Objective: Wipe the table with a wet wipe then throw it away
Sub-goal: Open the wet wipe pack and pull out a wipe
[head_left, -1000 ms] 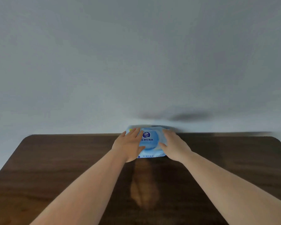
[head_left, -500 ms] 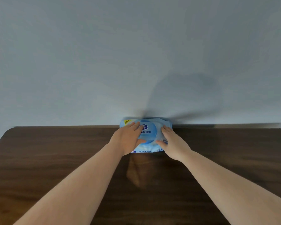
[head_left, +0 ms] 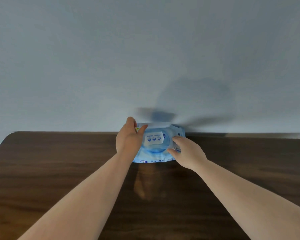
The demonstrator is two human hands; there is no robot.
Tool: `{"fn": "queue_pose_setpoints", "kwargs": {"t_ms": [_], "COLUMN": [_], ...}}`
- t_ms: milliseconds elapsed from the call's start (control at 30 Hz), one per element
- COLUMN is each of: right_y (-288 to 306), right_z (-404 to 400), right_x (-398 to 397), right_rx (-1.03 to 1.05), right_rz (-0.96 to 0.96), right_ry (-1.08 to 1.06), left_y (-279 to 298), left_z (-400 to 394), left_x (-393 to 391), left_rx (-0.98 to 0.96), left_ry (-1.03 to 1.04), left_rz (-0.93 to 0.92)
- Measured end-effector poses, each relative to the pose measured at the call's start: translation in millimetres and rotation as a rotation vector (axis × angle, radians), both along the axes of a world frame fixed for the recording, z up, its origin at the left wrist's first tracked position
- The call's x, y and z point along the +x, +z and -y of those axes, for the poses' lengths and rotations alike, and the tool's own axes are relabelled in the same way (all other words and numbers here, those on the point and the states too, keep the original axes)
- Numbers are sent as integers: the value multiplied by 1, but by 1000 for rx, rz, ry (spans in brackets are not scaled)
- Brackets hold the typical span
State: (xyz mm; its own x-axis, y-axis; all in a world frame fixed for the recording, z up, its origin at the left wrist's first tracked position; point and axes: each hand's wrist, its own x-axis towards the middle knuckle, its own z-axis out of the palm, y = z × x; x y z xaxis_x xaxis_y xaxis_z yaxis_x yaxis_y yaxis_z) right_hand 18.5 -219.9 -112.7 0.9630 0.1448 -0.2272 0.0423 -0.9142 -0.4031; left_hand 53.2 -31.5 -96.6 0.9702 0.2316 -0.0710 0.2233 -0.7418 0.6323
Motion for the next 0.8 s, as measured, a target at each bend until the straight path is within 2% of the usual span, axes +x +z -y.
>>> {"fn": "queue_pose_setpoints", "kwargs": {"t_ms": [167, 300, 367, 467, 567, 800], "right_y": [1, -5, -4, 0, 4, 2], "right_z": [-7, -11, -13, -17, -21, -26], "right_x": [4, 9, 12, 16, 18, 25], "right_rx": [75, 54, 30, 11, 3, 31], "right_rz": [72, 88, 99, 110, 120, 66], "right_ry": [-17, 15, 45, 102, 148, 38], "left_y": [-8, -14, -13, -14, -15, -7], "left_z": [-1, -2, 1, 5, 10, -13], "left_x": [-2, -6, -10, -14, -16, -11], "left_rx": [-76, 99, 134, 163, 169, -188], "left_ry": [-107, -360, -400, -357, -313, -26], "left_rz": [-31, -3, -33, -4, 109, 5]}}
